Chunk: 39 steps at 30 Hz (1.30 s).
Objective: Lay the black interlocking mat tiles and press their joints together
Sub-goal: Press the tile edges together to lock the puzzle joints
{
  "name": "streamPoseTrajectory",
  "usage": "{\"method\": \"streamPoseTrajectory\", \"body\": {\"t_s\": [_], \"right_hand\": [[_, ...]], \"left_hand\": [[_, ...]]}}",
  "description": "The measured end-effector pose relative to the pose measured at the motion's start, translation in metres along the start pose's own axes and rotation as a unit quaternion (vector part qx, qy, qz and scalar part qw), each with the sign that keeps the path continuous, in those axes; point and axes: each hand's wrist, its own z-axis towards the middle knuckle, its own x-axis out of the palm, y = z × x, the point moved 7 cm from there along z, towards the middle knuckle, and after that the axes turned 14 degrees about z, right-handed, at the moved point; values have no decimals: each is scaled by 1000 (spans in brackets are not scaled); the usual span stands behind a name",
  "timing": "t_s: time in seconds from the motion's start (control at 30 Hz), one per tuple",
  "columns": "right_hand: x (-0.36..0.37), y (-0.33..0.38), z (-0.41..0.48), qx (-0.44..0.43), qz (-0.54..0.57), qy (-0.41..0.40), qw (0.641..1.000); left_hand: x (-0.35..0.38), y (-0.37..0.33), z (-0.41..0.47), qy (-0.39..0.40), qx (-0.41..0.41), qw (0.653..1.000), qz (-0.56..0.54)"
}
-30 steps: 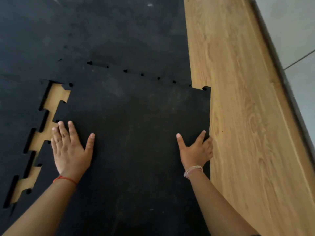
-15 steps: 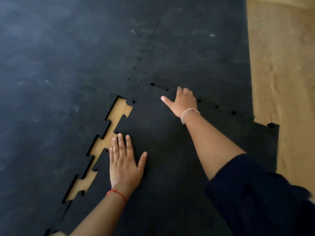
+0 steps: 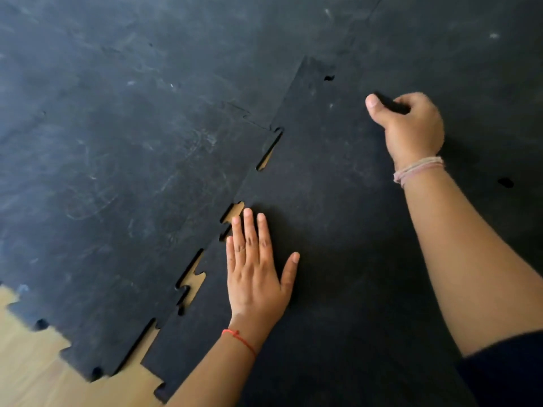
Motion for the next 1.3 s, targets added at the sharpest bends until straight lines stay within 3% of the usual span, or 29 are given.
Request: {"method": "streamPoseTrajectory", "body": {"t_s": [0.07,0.17,0.27,0.37,0.57,0.63,0.73,0.9,1.03,1.2,1.3], "right_hand": [[23,-10,0,5,-73,64,995],[50,-33,-11,-18,-260,118,958],[79,-32,-45,-119,-263,142,947],[105,-35,-70,-183,-324,204,905],[102,-23,-58,-202,-341,209,894],[113,-9,-39,-215,-363,237,875],[130,-2,-17,-164,-415,277,851],[127,11,-15,-163,-405,223,871],[128,10,-43,-186,-392,251,865],[137,-17,-97,-117,-369,304,871],[142,-12,-171,-219,-337,379,833]], "left_hand": [[10,5,1,42,-10,999,8],[23,6,2,75,-5,997,30],[26,6,2,78,-10,996,40],[28,6,3,76,-5,996,46],[20,16,1,75,-10,997,2],[15,36,-3,64,-59,996,-6],[13,59,-18,64,-119,991,-7],[9,63,-29,44,-158,984,-70],[8,69,-59,41,-178,981,-69],[19,65,-65,80,-128,987,-50],[20,67,-90,101,-119,988,-18]]}}
